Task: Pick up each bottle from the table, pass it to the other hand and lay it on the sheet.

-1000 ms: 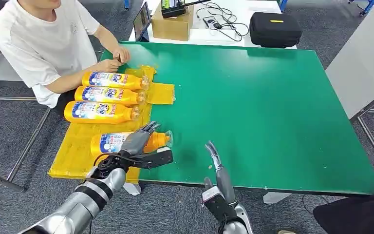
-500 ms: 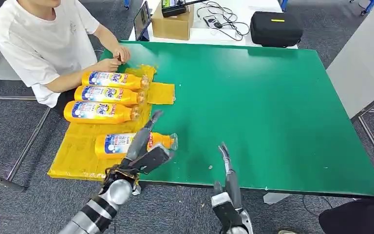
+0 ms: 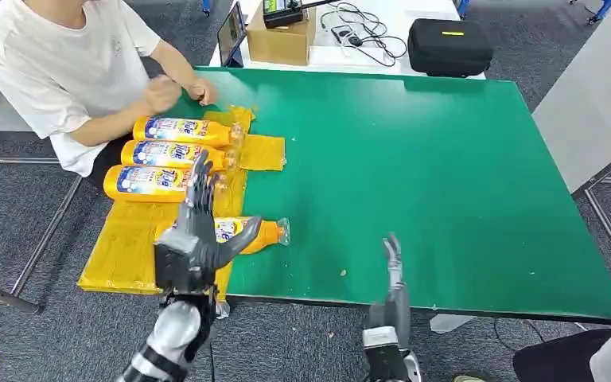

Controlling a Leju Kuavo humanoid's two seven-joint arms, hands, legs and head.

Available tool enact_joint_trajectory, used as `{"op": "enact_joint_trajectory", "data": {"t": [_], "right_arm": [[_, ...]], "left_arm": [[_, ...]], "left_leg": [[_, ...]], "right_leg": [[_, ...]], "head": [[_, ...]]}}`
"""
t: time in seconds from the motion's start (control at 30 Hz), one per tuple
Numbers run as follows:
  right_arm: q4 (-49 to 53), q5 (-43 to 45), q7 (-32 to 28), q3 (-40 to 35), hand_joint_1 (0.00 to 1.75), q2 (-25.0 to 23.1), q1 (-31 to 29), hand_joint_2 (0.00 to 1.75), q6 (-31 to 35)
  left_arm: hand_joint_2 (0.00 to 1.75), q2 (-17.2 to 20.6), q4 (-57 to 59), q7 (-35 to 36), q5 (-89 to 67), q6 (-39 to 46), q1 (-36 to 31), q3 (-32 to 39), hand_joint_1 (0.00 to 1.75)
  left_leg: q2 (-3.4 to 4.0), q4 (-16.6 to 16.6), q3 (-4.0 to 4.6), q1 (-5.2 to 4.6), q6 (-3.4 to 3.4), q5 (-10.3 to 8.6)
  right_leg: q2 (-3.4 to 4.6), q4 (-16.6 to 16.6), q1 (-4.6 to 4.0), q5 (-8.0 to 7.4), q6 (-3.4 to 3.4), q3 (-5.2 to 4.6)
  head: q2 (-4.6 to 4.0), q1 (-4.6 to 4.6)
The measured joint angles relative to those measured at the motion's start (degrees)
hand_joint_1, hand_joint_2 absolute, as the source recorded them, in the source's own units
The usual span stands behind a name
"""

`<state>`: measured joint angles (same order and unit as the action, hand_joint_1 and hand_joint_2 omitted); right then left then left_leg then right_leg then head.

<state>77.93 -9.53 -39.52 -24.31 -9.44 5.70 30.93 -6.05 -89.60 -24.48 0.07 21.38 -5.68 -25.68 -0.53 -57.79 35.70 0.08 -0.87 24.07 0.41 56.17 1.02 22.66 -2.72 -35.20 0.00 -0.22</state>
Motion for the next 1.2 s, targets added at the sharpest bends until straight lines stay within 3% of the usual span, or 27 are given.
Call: {"op": "enact_joint_trajectory", "data": {"t": [0.27, 0.3, 0.6, 0.63, 0.73, 0.77, 0.8, 0.93, 1.1, 1.2], "right_arm": [[8.7, 5.4, 0.0, -1.1, 0.00, 0.7, 2.6, 0.00, 3.9], [9.6, 5.5, 0.0, -1.2, 0.00, 0.7, 2.9, 1.75, 4.0], [13.2, 5.7, 0.0, -1.3, 0.00, 0.9, 4.6, 1.75, 5.1], [13.3, 5.7, 0.1, -1.3, 0.00, 0.9, 4.6, 1.75, 5.1], [13.5, 5.8, 0.7, -1.2, 0.00, 1.1, 4.6, 1.75, 5.2], [13.4, 6.0, 1.1, -1.2, 0.00, 1.2, 4.6, 1.75, 5.2], [13.4, 6.3, 1.2, -1.2, 0.00, 1.3, 4.6, 0.00, 5.2], [13.1, 6.7, 1.9, -0.9, 0.00, 1.5, 4.6, 0.00, 6.9], [13.0, 1.2, 3.3, 1.9, 0.00, -0.2, 5.0, 0.00, 8.7], [12.9, 5.7, 6.8, 2.5, 0.00, -0.7, 4.8, 0.00, 6.2]], "left_arm": [[1.75, -1.3, -4.5, -3.4, 6.7, 0.7, 8.3, 0.0, 0.00], [1.75, -1.4, -4.6, -3.9, 7.3, 0.7, 9.1, 0.0, 0.00], [1.75, -1.9, -3.9, -6.7, 10.1, 3.2, 12.0, 1.0, 0.00], [0.00, -1.9, -3.2, -7.5, 10.6, 3.2, 12.0, 1.1, 0.00], [0.00, -2.4, -1.0, -9.0, 11.8, 2.7, 11.8, 1.2, 0.00], [1.75, -2.7, -0.5, -9.2, 11.9, 2.7, 11.6, 1.2, 0.00], [1.75, -2.9, 0.0, -9.3, 12.1, 2.7, 11.4, 1.2, 0.00], [1.75, -3.7, 1.1, -9.3, 13.7, 2.8, 11.2, 1.2, 0.00], [1.75, -3.9, 1.5, -9.3, 14.3, 4.6, 11.5, 1.1, 0.00], [1.75, -3.9, 1.3, -11.4, 12.5, 5.5, 11.8, 1.1, 0.00]], "left_leg": [[-0.03, 0.0, 0.00, 0.00, -0.05, 0.08], [-0.04, 0.0, 0.00, 0.00, -0.05, 0.08], [-0.06, 0.0, -0.02, 0.00, -0.05, 0.07], [-0.06, 0.0, -0.02, 0.00, -0.05, 0.07], [-0.04, 0.0, -0.02, 0.00, -0.06, 0.08], [-0.06, 0.0, -0.02, -0.01, -0.06, 0.07], [-0.06, 0.0, -0.02, -0.01, -0.06, 0.07], [-0.05, 0.0, -0.02, -0.01, -0.06, 0.08], [-0.04, 0.0, -0.02, 0.00, -0.06, 0.08], [-0.05, 0.0, -0.02, 0.01, -0.05, 0.08]], "right_leg": [[0.00, 0.0, 0.01, 0.11, -0.11, 0.03], [0.00, 0.0, 0.01, 0.11, -0.11, 0.02], [-0.01, 0.0, 0.00, 0.11, -0.11, 0.05], [-0.01, 0.0, 0.00, 0.11, -0.11, 0.05], [0.00, 0.0, 0.01, 0.11, -0.11, 0.05], [-0.01, 0.0, 0.01, 0.11, -0.11, 0.05], [-0.01, 0.0, 0.01, 0.11, -0.11, 0.06], [0.00, 0.0, 0.01, 0.10, -0.11, 0.06], [-0.01, 0.0, 0.00, 0.10, -0.11, 0.05], [-0.01, 0.0, -0.01, 0.11, -0.11, 0.06]], "head": [[0.00, 0.02], [0.00, 0.00], [0.00, 0.00], [0.00, 0.00], [0.00, 0.00], [0.00, -0.02], [0.00, 0.02], [0.00, 0.00], [0.00, -0.02], [0.00, 0.00]]}}
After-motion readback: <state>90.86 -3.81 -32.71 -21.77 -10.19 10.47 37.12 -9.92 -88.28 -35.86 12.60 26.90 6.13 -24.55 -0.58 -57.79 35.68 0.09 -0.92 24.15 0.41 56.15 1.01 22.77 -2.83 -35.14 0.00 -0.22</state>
